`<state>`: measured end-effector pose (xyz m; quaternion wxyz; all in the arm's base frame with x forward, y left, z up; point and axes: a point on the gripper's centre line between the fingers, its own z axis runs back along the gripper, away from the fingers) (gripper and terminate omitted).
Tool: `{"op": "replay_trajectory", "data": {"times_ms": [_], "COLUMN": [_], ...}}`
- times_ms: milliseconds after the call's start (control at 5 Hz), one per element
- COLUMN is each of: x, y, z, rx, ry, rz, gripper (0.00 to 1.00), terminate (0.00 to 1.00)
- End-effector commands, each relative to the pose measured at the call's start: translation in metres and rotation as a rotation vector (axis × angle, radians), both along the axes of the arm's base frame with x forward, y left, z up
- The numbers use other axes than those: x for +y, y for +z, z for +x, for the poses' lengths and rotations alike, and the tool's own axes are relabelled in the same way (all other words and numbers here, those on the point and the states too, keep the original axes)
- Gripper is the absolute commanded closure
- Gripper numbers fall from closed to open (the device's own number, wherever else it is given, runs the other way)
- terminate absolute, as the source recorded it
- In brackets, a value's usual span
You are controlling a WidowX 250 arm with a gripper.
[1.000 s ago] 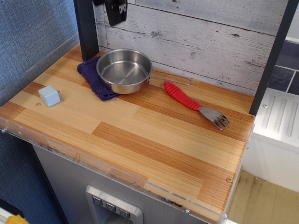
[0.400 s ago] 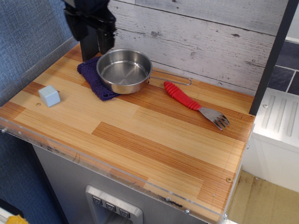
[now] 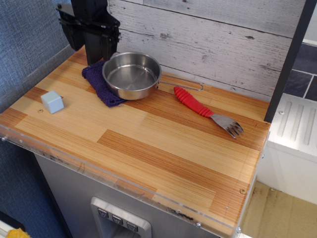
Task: Put the pan on the right side of the square
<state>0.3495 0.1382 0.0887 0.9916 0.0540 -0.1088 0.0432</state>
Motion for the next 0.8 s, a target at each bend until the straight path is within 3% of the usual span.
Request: {"op": "replay_trajectory", "data": {"times_ms": [0,400,600], "x": [0.003,-0.006,-0.007], "y": [-0.006,-0.03,-0.035], "z": [0.017,0.025,0.028], "rx": [-0.052,-0.017,-0.013], "ry": [0.078,0.052,0.021], "rz": [-0.001,0.009,0.03], "gripper": [0.0,0.0,1.0], "terminate": [0.0,0.0,0.0]}}
